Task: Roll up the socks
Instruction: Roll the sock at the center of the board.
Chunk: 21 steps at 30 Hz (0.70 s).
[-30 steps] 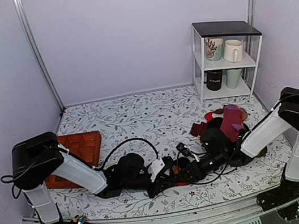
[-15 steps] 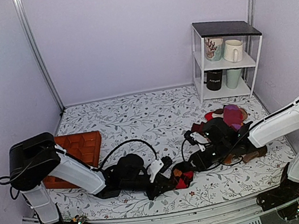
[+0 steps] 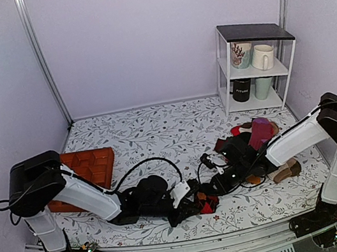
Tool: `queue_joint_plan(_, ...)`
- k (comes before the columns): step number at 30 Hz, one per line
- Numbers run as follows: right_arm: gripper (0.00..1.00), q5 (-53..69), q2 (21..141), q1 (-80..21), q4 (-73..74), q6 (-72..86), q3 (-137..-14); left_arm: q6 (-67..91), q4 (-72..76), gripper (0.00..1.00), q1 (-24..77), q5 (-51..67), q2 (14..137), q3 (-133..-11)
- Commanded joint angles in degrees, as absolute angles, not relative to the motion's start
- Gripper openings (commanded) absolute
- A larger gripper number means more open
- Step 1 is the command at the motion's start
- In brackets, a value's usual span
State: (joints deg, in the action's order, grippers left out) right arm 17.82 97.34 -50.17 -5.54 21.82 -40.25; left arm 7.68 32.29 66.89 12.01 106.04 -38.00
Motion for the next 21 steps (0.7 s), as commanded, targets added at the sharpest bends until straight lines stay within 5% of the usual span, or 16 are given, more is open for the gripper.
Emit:
queue_joint_plan(1, 0.01, 17.3, 102.6, -49.8, -3.9, 20.5, -42.1, 1.1, 21.1, 0.0, 70.6, 1.1, 105.0, -37.0)
queue_joint_plan(21, 0.0, 18.8, 111.2, -48.1, -3.8, 17.7, -46.1, -19.0, 38.2, 0.0, 73.3, -6.7, 98.6, -34.1)
